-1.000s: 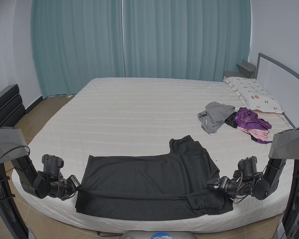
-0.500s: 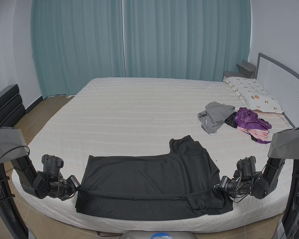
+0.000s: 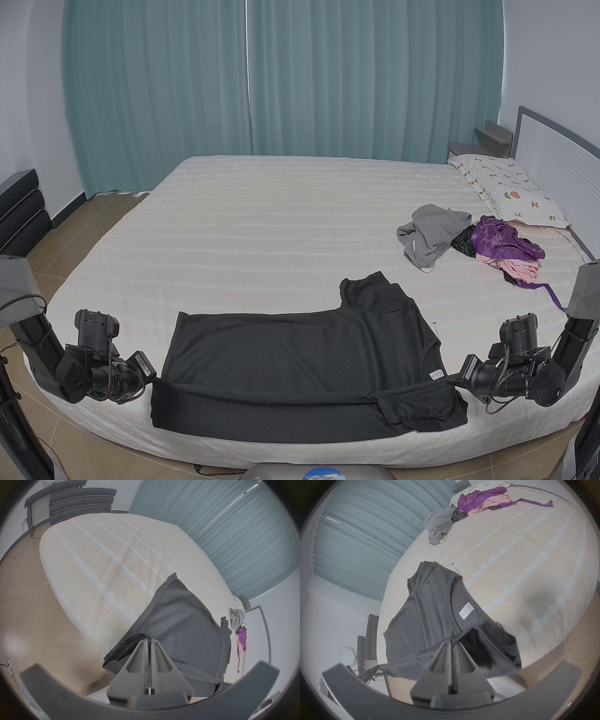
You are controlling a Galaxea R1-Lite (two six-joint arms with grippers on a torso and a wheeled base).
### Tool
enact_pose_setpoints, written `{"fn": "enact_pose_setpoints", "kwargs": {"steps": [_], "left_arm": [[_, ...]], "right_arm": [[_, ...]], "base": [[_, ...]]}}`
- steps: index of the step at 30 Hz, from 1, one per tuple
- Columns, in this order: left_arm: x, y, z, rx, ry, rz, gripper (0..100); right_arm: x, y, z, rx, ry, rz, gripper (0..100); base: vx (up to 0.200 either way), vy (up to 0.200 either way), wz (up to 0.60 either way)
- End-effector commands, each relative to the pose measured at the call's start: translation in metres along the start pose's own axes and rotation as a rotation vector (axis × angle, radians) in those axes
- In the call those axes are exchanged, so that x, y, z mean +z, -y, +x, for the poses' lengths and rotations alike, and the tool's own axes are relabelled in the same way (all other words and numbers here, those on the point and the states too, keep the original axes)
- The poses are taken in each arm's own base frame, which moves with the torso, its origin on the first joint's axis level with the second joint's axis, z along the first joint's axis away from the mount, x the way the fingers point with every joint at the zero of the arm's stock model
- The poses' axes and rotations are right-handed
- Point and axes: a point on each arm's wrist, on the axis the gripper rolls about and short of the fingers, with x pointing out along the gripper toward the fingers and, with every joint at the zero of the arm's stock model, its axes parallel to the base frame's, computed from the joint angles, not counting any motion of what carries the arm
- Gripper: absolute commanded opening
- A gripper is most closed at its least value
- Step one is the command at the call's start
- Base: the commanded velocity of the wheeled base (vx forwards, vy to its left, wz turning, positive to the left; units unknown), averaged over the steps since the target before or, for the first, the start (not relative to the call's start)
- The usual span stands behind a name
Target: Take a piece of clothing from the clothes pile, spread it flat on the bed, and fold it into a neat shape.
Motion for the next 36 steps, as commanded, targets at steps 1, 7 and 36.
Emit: {"fn": "enact_pose_setpoints", "kwargs": {"steps": [1, 7, 36], "left_arm": [[-0.002, -0.001, -0.019, -0.021, 0.027, 0.001, 0], [-0.008, -0.004, -0.036, -0.037, 0.037, 0.005, 0], [-0.034, -0.027, -0.061, 0.01, -0.001, 0.027, 0]], "right_arm": [[-0.006, -0.001, -0.029, 0.041, 0.017, -0.003, 0], [-0.013, 0.001, -0.047, 0.047, 0.025, -0.003, 0], [-0.035, 0.019, -0.088, 0.014, 0.008, -0.022, 0]], "base": [[0.0, 0.0, 0.0], [0.0, 0.0, 0.0], [0.0, 0.0, 0.0]]}}
